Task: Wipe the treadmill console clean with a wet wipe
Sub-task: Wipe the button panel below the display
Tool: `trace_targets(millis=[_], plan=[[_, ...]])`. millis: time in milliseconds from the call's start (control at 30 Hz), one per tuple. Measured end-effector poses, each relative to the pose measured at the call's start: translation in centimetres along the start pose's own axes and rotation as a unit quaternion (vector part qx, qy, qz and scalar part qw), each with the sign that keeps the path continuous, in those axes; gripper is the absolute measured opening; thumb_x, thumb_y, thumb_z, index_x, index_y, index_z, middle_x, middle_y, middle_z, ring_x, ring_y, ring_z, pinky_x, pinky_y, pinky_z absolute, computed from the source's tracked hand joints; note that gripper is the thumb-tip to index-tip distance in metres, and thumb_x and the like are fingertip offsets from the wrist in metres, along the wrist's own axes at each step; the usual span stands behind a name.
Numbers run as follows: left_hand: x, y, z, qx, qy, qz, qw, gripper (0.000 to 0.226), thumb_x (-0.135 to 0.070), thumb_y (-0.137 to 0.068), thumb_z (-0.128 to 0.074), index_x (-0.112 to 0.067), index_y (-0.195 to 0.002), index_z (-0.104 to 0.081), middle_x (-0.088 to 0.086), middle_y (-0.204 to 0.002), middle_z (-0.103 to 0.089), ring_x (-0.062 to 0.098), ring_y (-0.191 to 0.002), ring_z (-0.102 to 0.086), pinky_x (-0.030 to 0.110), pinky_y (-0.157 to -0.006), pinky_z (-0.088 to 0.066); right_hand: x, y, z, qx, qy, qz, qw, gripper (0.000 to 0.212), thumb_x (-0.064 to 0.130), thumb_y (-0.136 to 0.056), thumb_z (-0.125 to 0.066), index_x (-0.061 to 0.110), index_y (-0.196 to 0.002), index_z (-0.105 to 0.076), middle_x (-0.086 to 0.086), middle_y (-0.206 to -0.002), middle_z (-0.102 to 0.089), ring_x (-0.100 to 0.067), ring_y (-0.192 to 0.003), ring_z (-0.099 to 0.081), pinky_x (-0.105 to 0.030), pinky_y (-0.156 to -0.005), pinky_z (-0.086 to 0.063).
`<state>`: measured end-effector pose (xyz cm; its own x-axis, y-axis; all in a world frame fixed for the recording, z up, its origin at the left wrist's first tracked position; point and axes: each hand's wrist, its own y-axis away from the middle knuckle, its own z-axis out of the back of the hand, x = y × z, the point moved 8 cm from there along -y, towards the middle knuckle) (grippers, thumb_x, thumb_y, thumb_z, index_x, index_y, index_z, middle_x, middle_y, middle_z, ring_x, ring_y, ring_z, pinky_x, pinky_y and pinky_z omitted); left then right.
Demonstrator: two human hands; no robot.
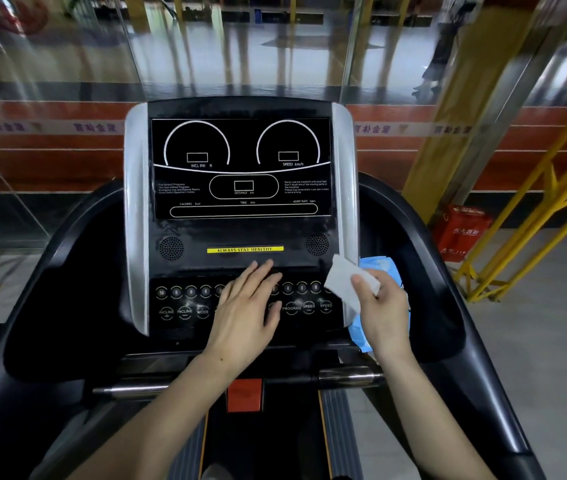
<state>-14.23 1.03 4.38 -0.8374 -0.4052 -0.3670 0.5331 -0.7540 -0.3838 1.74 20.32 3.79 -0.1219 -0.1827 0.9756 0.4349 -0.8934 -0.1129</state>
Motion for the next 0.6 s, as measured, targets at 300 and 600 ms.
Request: trace_targets(millis=[300, 600], plan=[[1.0, -0.6, -2.9, 0.081, -0.143, -0.016, 0.986, 0.076, -0.036, -0.104, -0.046, -0.018, -0.165, -0.004, -0.005, -0.173, 0.005, 0.017, -0.159, 0.01, 0.059, -0.128, 0.001, -3.3, 1.4, -6.6, 0.054, 0.33, 0.349, 0.876, 0.075, -0.026, -0.081, -0.062, 0.0, -0.15, -0.05, -0.016, -0.162, -0.041, -0.033, -0.151, -0.039, -0.047, -0.122, -0.037], [1.5, -0.5, -3.1, 0.087, -0.154, -0.029, 0.984, 0.074, -0.035, -0.105, -0.045, -0.019, -0.165, -0.005, -0.007, -0.173, 0.005, 0.015, -0.159, 0.012, 0.064, -0.126, 0.001, -7.1, 4.6, -7.1, 0.126, 0.371, 0.282, 0.876, 0.064, 0.046, -0.112, -0.02, 0.008, -0.163, -0.026, -0.007, -0.174, -0.014, -0.017, -0.162, -0.003, -0.046, -0.131, -0.017]])
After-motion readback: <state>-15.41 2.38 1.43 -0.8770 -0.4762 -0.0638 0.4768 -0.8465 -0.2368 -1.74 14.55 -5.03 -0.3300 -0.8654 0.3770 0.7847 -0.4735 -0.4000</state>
